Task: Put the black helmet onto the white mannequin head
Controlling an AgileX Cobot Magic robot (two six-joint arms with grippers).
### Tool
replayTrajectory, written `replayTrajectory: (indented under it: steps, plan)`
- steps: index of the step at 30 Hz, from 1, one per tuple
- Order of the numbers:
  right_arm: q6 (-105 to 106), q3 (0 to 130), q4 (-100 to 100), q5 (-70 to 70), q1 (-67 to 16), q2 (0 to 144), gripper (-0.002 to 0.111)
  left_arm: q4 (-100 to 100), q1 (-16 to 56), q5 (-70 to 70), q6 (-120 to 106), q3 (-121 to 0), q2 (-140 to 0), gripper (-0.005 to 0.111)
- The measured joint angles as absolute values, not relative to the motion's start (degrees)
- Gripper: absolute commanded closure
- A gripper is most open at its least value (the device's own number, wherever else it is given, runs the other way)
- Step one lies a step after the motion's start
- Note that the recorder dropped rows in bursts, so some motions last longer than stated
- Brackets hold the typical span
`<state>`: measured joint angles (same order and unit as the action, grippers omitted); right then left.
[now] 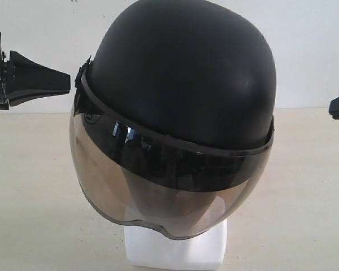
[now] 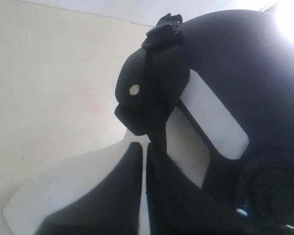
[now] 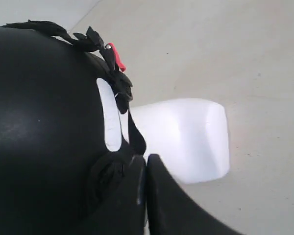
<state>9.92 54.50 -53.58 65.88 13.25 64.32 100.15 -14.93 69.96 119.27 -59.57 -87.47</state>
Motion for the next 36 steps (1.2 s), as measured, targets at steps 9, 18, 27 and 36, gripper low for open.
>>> replayTrajectory:
  steps: [9,18,27,36]
  plan:
    - [32.10,41.27,-73.23,66.89,13.86,73.16,0.108,100.15,-14.93,69.96,119.64,-59.57,-87.34,0.102]
    - [41.98,36.63,-80.76,66.02,13.72,78.19,0.108,100.15,-14.93,69.85,119.75,-59.57,-86.21,0.102]
    - [44.91,36.64,-87.39,64.97,7.20,83.26,0.108,100.15,-14.93,69.85,119.75,-59.57,-86.21,0.102]
    - [47.85,36.60,-92.96,65.68,6.30,85.29,0.108,100.15,-14.93,69.85,119.75,-59.57,-86.21,0.102]
